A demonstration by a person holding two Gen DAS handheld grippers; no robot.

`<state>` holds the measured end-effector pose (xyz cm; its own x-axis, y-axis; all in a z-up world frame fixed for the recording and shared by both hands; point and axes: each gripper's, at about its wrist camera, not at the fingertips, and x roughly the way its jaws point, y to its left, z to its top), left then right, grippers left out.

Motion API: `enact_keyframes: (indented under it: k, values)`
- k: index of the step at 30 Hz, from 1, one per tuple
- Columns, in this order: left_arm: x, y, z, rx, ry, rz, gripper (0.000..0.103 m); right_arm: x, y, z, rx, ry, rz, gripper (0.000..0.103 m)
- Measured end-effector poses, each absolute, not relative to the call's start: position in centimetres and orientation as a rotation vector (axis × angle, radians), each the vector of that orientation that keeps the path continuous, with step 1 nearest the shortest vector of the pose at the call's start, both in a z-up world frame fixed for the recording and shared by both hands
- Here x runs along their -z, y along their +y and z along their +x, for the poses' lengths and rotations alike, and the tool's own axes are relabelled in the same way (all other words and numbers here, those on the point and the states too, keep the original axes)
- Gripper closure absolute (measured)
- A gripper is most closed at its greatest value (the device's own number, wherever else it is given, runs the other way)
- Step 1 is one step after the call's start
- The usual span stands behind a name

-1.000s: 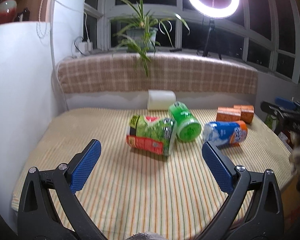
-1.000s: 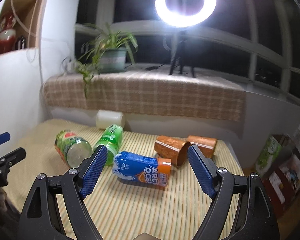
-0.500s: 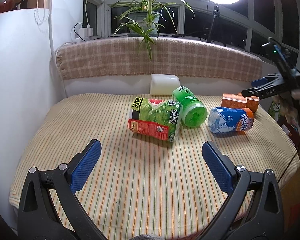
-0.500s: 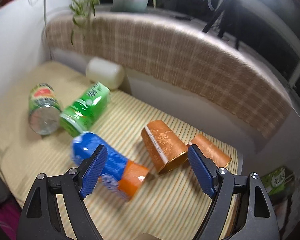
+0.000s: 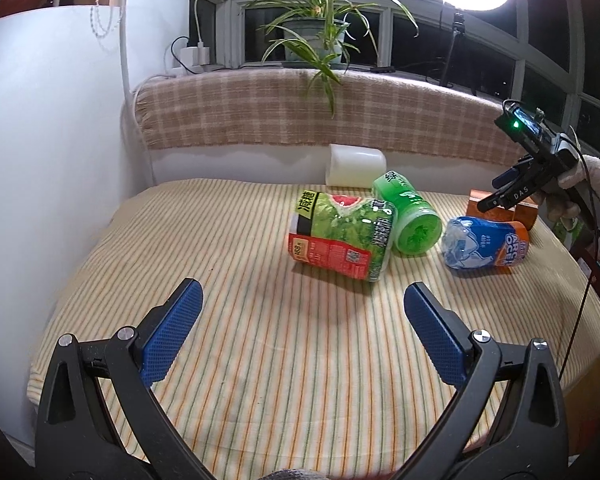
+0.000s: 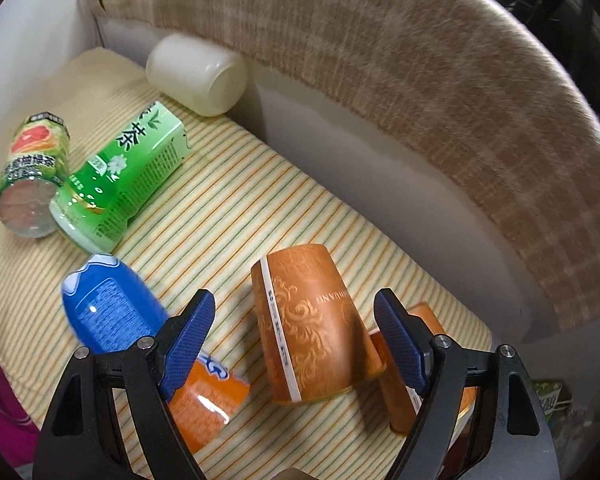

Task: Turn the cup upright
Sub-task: 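Reach the right tool to the nearer orange cup and close around it, then lift the orange cup with the right tool and carry it toward the left tool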

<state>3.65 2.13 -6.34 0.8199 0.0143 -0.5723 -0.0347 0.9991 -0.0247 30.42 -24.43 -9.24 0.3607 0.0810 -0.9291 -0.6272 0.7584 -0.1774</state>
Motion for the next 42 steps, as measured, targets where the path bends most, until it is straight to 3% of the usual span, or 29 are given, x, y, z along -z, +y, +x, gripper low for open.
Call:
enact_keyframes:
  k: [15,19,23,33,42]
  values:
    - [6.7,1.9,4.2,-0.033,0.626,-0.028,0.001,13.5,-23.5,32.1,-0.478,1.176,-0.672,0.028]
    - [6.7,1.9,4.2,-0.033,0.624,-0.026,0.001,14.1,-23.9,32.6,-0.466,1.184,-0.681,0.042]
    - [6.7,2.0,4.2,-0.033,0.622,-0.021,0.001,14.1,-24.9,32.7,-0.468,1.171,-0.678,0.042]
    - [6.2,1.7,3.6,-0.021,0.604,-0.005,0.001,9.5,-24.9,30.2,-0.457,1.058,-0.683,0.043]
    - [5.4,2.1,3.0,0.009,0.583,0.015,0.001,3.9,-21.6,22.2,-0.64,0.897,-0.681,0.043]
